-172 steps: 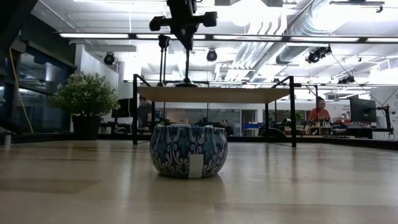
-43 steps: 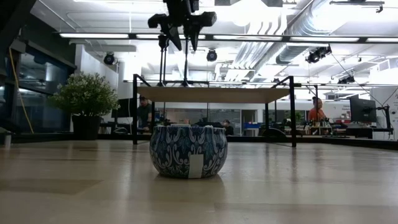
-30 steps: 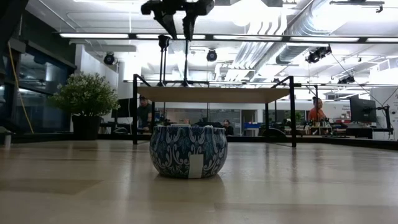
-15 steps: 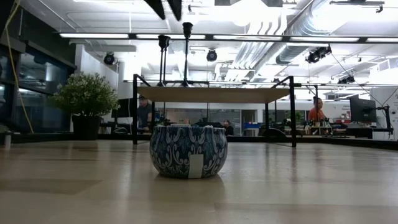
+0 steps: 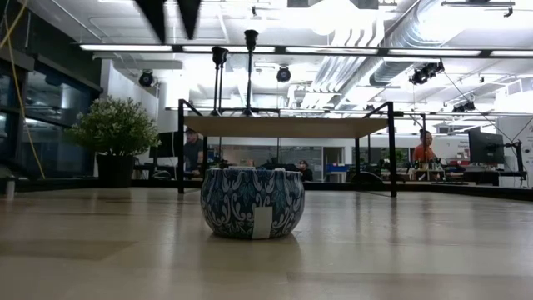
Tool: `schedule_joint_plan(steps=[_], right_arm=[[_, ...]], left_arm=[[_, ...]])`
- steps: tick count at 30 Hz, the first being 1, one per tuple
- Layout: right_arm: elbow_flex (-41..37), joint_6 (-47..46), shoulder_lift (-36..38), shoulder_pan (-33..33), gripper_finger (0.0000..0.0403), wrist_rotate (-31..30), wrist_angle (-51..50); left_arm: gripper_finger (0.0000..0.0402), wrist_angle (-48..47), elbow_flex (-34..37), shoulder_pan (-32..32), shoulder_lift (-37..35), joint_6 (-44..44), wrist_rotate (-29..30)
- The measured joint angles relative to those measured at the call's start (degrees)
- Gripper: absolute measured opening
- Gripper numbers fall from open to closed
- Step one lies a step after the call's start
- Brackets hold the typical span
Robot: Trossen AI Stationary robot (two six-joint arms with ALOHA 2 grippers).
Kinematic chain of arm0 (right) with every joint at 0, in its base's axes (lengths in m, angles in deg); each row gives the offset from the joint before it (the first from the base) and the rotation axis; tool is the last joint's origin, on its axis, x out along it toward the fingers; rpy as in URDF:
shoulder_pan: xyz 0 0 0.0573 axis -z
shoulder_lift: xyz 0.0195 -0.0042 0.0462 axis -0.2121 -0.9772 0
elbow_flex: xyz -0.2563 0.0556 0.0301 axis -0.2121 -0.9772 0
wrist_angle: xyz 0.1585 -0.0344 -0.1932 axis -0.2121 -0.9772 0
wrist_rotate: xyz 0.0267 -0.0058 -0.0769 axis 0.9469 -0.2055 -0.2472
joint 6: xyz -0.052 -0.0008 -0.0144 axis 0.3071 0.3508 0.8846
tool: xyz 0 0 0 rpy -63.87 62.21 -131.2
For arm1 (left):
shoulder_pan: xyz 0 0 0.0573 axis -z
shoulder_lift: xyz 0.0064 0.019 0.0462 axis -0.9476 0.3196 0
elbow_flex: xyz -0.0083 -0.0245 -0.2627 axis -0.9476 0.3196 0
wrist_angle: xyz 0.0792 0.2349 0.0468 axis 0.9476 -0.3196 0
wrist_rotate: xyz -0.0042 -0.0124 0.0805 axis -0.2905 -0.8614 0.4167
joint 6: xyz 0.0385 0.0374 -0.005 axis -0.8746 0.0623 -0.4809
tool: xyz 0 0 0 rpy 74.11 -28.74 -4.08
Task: Pick & Place candle stick holders
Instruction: Put the orange scented candle on the shelf
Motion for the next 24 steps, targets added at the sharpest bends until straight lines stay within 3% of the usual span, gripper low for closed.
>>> schedule_joint_plan(steps=[9, 24], right_arm=[[0.00, 0.00, 0.00, 0.00, 0.0208, 0.00, -0.02], [0.00, 0.00, 0.02, 0.01, 0.0208, 0.00, -0.02]], left_arm=[[0.0218, 0.08, 17.09, 4.24, -5.51, 10.18, -15.46], [0.0218, 11.34, 37.75, 17.58, -13.44, 26.37, -15.36]])
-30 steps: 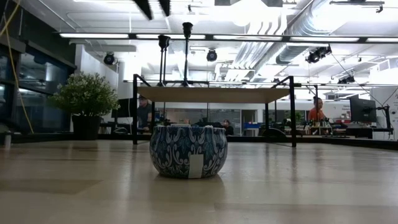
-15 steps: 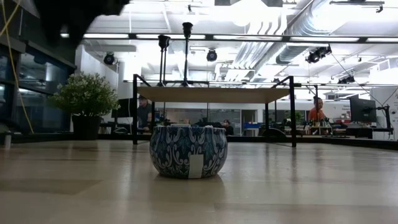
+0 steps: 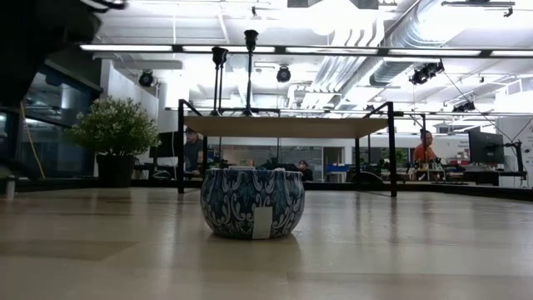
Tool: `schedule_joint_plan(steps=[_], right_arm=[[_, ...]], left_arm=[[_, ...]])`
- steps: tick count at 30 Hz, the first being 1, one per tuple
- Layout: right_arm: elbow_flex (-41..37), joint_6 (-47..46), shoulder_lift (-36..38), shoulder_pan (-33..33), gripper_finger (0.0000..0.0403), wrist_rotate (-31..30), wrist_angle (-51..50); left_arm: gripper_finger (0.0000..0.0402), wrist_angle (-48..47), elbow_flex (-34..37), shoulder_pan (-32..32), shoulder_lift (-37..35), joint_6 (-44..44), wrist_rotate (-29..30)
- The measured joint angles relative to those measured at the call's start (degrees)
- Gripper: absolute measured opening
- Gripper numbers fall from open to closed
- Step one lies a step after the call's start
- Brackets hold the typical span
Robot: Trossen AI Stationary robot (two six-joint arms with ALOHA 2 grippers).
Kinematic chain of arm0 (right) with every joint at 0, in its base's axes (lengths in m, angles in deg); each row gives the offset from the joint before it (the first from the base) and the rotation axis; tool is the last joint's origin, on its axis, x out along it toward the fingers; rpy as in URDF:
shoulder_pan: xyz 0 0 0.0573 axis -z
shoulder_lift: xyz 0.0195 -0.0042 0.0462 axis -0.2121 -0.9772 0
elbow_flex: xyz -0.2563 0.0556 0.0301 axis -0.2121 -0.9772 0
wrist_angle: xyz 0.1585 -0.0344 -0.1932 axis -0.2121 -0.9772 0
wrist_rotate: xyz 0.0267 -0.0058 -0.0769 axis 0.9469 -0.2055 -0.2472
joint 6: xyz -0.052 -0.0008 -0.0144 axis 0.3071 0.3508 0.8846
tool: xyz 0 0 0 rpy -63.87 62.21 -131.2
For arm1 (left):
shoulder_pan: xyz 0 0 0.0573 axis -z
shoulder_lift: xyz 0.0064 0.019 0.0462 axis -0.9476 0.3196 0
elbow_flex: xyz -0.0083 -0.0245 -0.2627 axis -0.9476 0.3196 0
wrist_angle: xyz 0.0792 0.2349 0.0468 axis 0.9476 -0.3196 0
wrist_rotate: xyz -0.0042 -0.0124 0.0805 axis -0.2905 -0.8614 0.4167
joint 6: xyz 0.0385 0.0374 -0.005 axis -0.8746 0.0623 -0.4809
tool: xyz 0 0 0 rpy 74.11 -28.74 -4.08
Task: Pick & Place candle stick holders
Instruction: Put the orange scented candle on the shelf
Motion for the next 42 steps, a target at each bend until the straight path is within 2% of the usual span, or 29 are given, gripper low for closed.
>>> schedule_joint_plan(steps=[4, 8, 10, 14, 17, 23, 26, 28, 35, 42], right_arm=[[0.00, 0.00, -0.01, -0.02, 0.0208, 0.00, 0.02], [0.00, 0.00, -0.02, -0.02, 0.0208, 0.00, 0.00], [0.00, 0.00, -0.01, 0.01, 0.0208, 0.00, 0.00], [0.00, 0.00, 0.01, 0.00, 0.0208, 0.00, 0.00], [0.00, 0.00, 0.00, 0.00, 0.0208, 0.00, 0.01], [0.00, 0.00, -0.01, 0.00, 0.0208, 0.00, 0.01], [0.00, 0.00, 0.01, 0.01, 0.0208, 0.00, 0.00], [0.00, 0.00, -0.01, -0.01, 0.0208, 0.00, 0.02], [0.00, 0.00, 0.00, -0.01, 0.0208, 0.00, 0.00], [0.00, 0.00, 0.00, 0.01, 0.0208, 0.00, 0.01]], left_arm=[[0.0218, 2.68, 3.19, 5.20, -0.66, 6.13, 3.22], [0.0218, 1.15, 4.33, 11.43, -0.75, 15.01, 5.11], [0.0218, 0.27, 4.81, 14.48, -0.77, 18.67, 4.66], [0.0227, 0.93, 5.77, 18.14, -0.75, 19.45, 0.73], [0.0256, 0.88, 6.50, 19.71, -0.58, 19.25, -0.45], [0.0346, 5.01, 9.39, 21.95, -0.57, 16.97, -1.18], [0.0382, 11.14, 12.16, 23.75, -0.55, 13.89, 2.43], [0.0395, 13.88, 14.25, 25.49, -0.56, 15.25, 5.88], [0.0386, 15.33, 19.37, 31.06, -0.55, 24.45, 10.27], [0.0381, 27.25, 25.34, 31.61, 0.50, 19.93, 12.90]])
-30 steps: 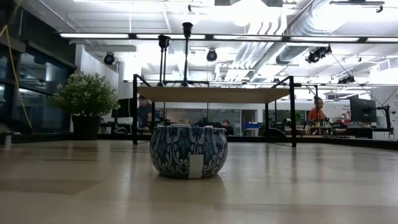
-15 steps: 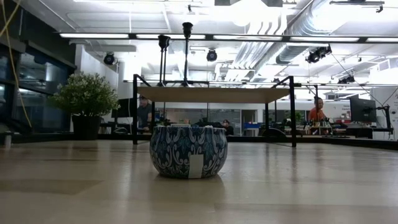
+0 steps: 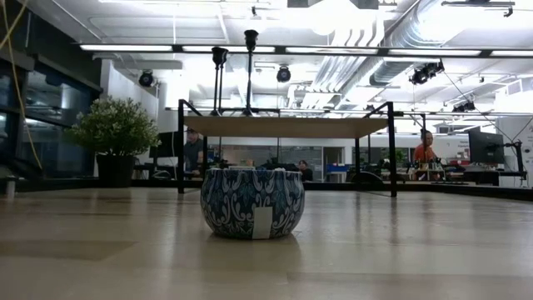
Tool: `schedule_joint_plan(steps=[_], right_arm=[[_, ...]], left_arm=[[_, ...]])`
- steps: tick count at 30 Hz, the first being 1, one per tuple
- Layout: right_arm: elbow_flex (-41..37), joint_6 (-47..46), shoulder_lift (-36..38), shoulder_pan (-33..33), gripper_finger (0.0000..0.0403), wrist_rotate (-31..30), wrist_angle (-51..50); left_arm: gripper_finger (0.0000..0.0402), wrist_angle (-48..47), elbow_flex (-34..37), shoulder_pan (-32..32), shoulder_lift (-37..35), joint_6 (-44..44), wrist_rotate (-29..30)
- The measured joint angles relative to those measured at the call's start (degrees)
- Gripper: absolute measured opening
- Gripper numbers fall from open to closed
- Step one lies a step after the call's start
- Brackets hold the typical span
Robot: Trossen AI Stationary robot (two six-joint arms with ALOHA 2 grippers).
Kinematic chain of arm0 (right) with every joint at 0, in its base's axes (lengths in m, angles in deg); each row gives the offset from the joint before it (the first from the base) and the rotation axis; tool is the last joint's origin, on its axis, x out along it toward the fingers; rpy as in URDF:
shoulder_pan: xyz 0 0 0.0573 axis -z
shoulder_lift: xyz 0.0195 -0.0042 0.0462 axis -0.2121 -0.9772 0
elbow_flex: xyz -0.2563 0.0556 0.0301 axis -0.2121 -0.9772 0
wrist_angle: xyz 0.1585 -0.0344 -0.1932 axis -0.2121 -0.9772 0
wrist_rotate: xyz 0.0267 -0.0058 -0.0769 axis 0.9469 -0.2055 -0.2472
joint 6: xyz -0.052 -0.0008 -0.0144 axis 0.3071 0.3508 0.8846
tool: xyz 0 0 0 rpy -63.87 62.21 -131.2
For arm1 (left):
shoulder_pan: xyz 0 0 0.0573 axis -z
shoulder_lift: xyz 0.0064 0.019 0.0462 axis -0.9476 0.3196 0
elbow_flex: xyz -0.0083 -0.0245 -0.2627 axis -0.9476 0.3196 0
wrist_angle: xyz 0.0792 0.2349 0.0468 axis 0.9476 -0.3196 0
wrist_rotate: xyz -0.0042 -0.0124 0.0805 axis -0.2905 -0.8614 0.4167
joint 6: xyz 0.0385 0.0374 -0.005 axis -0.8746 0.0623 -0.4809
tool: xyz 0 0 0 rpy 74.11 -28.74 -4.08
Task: Pick & Place candle stick holders
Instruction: Put the orange scented candle on the shelf
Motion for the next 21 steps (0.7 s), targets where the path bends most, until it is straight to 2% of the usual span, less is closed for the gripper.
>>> schedule_joint_plan(steps=[3, 21], right_arm=[[0.00, 0.00, 0.00, -0.01, 0.0208, 0.00, -0.01], [0.00, 0.00, 0.00, -0.01, 0.0208, 0.00, 0.00]], left_arm=[[0.0381, 3.33, 2.09, 0.04, 1.62, -1.58, 1.20], [0.0381, 1.12, 5.39, 0.02, 3.93, -1.56, 7.26]])
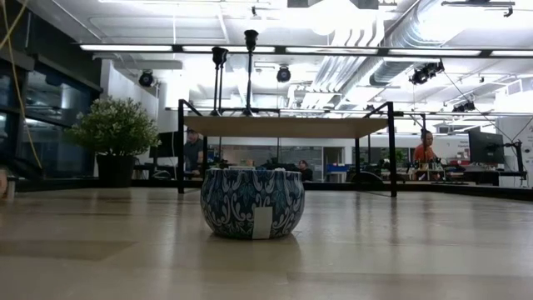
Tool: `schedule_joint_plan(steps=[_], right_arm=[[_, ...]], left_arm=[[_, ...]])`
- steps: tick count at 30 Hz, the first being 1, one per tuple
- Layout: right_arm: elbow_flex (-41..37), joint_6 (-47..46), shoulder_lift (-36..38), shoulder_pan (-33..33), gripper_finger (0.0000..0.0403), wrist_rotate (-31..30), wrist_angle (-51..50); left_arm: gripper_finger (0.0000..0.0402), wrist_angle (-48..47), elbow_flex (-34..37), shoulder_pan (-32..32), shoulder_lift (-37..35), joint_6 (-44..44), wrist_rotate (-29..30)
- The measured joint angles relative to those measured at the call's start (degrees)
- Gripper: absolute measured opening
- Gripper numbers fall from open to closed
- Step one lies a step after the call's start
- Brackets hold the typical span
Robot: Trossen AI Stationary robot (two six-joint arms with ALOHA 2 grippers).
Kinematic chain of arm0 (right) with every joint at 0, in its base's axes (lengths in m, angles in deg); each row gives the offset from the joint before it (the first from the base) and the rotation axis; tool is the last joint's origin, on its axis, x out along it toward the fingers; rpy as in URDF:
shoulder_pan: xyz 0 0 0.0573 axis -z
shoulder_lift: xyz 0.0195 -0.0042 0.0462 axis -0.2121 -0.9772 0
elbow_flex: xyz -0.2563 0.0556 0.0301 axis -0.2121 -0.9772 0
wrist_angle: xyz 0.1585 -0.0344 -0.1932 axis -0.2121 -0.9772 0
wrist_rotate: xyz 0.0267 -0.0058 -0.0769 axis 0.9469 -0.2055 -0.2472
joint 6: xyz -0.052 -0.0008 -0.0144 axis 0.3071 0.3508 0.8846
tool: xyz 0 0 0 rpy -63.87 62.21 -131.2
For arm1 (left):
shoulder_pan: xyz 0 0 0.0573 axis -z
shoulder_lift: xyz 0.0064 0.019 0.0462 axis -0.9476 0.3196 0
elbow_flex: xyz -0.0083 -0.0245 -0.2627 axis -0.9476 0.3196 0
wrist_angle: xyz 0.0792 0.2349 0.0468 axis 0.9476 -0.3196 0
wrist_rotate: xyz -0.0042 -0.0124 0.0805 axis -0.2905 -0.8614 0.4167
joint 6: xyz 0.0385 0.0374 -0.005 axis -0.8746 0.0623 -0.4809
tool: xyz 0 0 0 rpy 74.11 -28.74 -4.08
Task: Pick & Place candle stick holders
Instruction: Put the orange scented candle on the shelf
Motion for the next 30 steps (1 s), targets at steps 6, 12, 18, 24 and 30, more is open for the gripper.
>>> schedule_joint_plan(steps=[6, 12, 18, 24, 30], right_arm=[[0.00, 0.00, -0.01, 0.00, 0.0208, 0.00, 0.01], [0.00, 0.00, -0.01, 0.01, 0.0208, 0.00, 0.01], [0.00, 0.00, 0.01, 0.00, 0.0208, 0.00, 0.00], [0.00, 0.00, 0.00, -0.01, 0.0208, 0.00, 0.01], [0.00, 0.00, 0.01, 0.00, 0.0208, 0.00, 0.00]], left_arm=[[0.0381, -0.27, 0.89, -0.06, 0.04, 0.02, 1.15], [0.0381, -0.57, 1.98, -0.13, 0.05, 0.29, 1.90], [0.0381, -1.38, 2.49, -0.24, 0.22, -0.09, 3.11], [0.0381, -2.46, 2.60, -0.24, 0.28, -0.44, 3.45], [0.0374, -1.90, 3.33, -0.22, 0.24, -0.22, 4.25]])
